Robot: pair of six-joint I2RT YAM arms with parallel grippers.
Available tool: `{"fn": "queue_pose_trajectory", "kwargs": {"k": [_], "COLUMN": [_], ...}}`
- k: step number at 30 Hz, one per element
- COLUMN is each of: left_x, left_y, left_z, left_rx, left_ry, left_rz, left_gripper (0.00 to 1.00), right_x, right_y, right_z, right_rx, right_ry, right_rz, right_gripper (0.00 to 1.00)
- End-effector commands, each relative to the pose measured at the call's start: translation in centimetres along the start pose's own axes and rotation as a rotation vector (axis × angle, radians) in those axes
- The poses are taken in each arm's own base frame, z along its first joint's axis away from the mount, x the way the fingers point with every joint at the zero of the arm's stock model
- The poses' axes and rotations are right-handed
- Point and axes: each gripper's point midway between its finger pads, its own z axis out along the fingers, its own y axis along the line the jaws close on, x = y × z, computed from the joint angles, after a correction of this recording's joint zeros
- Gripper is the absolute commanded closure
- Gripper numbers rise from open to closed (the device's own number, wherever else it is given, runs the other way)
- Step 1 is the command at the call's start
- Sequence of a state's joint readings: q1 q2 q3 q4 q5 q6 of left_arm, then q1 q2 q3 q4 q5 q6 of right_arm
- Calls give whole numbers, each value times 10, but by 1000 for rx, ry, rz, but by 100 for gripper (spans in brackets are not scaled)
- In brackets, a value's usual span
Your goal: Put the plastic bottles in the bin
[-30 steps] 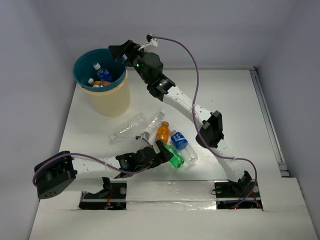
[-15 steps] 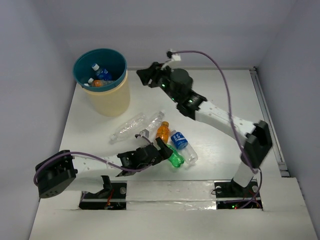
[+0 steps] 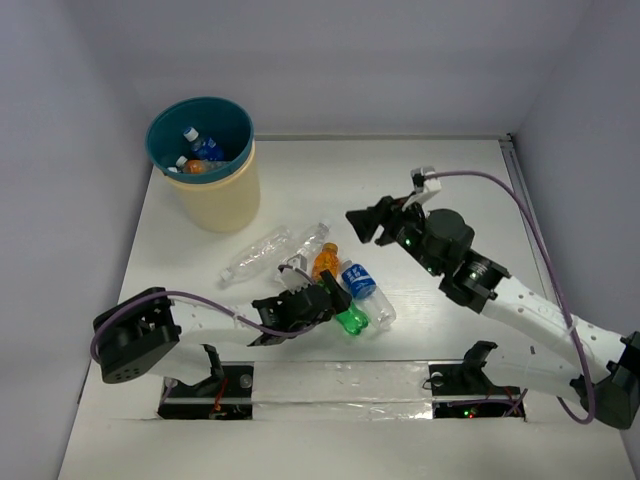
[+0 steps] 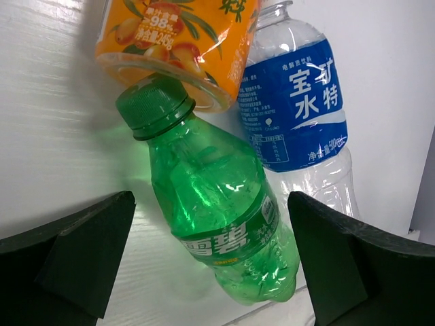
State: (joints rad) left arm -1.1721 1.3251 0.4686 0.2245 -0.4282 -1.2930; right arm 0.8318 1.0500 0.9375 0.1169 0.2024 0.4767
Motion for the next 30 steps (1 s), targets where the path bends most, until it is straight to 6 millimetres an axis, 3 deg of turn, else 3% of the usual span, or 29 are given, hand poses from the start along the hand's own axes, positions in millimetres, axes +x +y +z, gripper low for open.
{"fn": "queue_pose_trajectory", "kwargs": {"k": [1,8,12,19,26,29,30], "left_x": [-8,-5,-3,-1,26,27,23], "left_y": [-7,-1,4,11,15,0,-16], "left_z": [2,8,10,10,-16,-36,-45], "left_rx": [-6,-31,-42,-50,-28,22,63], "left_ry": [-44,-48,-46,-40,38,23,6], "left_rz": [-8,1,1,4,68,108,121], "left_gripper": [2,20,33,55,61,62,62], "right_x": [40,119,153,187,215,222,223], "right_y": [-22,-61,-75,-105,-124,-129,-130], "right_z": [-27,-53,-58,-61,-58,-53,-51], "right_rx": [46,151,199,329,364,365,362], "right_ry": [114,328,427,562,706,742,750], "right_rz": [22,74,95,37,-57,-78,-77], "right_gripper": [32,19,4,0,0,0,0]}}
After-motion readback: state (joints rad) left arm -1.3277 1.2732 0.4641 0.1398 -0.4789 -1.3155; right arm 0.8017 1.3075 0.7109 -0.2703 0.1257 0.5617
